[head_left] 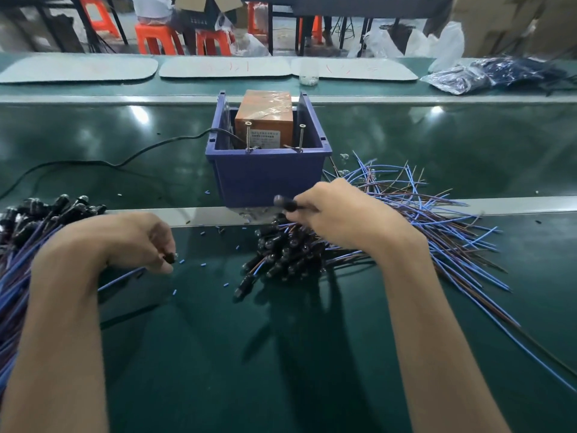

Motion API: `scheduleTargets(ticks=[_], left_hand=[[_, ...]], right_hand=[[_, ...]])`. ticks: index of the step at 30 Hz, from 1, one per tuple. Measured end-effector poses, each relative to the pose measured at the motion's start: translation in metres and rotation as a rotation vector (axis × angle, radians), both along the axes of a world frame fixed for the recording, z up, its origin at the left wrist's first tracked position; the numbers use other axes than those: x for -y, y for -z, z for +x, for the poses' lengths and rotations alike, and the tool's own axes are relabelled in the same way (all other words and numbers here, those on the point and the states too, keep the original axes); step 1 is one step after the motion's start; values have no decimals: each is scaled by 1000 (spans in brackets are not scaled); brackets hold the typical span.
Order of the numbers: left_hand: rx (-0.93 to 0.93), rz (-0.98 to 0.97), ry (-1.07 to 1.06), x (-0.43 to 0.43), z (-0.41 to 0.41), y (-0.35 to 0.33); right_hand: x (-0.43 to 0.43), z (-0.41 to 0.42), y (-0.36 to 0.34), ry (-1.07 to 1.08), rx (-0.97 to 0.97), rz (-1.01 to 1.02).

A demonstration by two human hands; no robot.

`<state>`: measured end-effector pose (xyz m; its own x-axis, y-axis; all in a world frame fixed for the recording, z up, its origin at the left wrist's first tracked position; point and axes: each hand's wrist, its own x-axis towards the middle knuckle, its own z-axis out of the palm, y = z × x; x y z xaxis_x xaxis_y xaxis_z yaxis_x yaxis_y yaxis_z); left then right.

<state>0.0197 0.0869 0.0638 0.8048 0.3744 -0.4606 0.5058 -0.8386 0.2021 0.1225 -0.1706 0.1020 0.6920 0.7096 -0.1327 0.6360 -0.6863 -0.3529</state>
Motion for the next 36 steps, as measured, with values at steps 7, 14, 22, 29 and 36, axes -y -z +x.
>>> scheduleTargets(ticks=[7, 14, 22, 29, 36], left_hand=[[62, 14, 53, 7, -3, -13], [135, -24, 91, 19, -5, -27], [284, -58, 136, 32, -6, -39], [554, -136, 195, 53, -3, -48], [997, -248, 391, 99, 6, -62]], right_hand=[[0, 7, -1, 45, 96, 353], [-2, 2, 8, -108, -52, -105], [-6, -4, 3, -107, -108, -130], [-4, -2, 0, -77, -98, 103], [-14, -12, 0, -162, -329, 425]])
